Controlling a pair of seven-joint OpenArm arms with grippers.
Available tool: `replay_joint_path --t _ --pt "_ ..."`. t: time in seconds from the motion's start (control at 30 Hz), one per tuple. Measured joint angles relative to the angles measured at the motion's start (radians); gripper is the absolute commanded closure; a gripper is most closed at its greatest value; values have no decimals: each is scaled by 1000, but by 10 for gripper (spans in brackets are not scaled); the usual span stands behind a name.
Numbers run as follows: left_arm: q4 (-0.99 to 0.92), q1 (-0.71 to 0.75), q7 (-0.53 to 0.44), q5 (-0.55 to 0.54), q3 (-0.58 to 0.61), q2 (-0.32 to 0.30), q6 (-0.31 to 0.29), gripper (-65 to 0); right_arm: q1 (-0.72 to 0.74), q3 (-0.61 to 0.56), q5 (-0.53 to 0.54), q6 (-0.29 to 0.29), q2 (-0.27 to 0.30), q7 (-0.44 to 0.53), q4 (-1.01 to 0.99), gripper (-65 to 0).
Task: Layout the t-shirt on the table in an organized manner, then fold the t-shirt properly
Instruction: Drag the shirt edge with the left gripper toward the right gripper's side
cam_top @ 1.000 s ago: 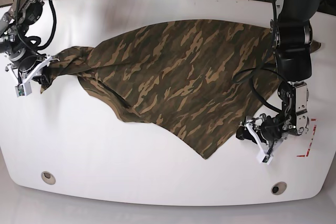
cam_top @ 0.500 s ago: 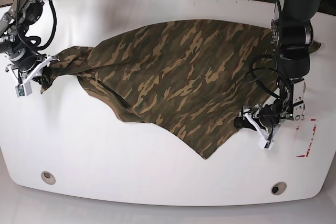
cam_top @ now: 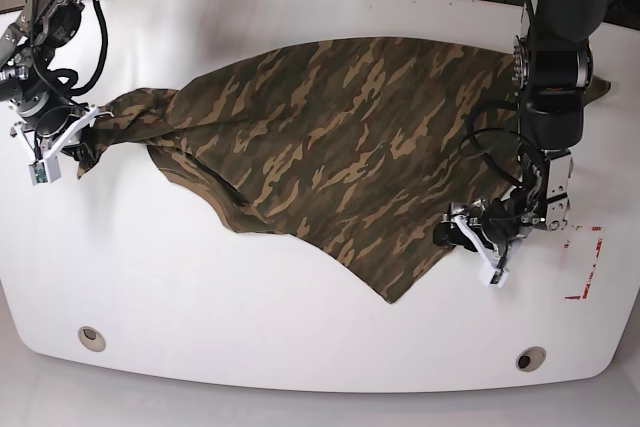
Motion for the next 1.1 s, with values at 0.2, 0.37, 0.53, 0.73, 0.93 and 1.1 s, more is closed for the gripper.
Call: replay_joint_path --t 0.2,0.37,0.53,0.73,0.93,1.1 --pt "115 53 78 2 4 23 -4 -338 0 0 0 0 0 0 0 0" --pt "207 115 92 -2 4 25 -7 -176 0 0 0 0 0 0 0 0" --pt "248 146 113 2 4 26 -4 0 0 0 0 0 0 0 0 0" --pt "263 174 98 -18 -5 23 -8 0 0 0 0 0 0 0 0 0" --pt "335 253 105 -38 -87 -4 -27 0 0 2 -1 0 1 0 0 0" --pt "435 331 158 -45 -152 -34 -27 0 0 2 0 0 -1 0 0 0"
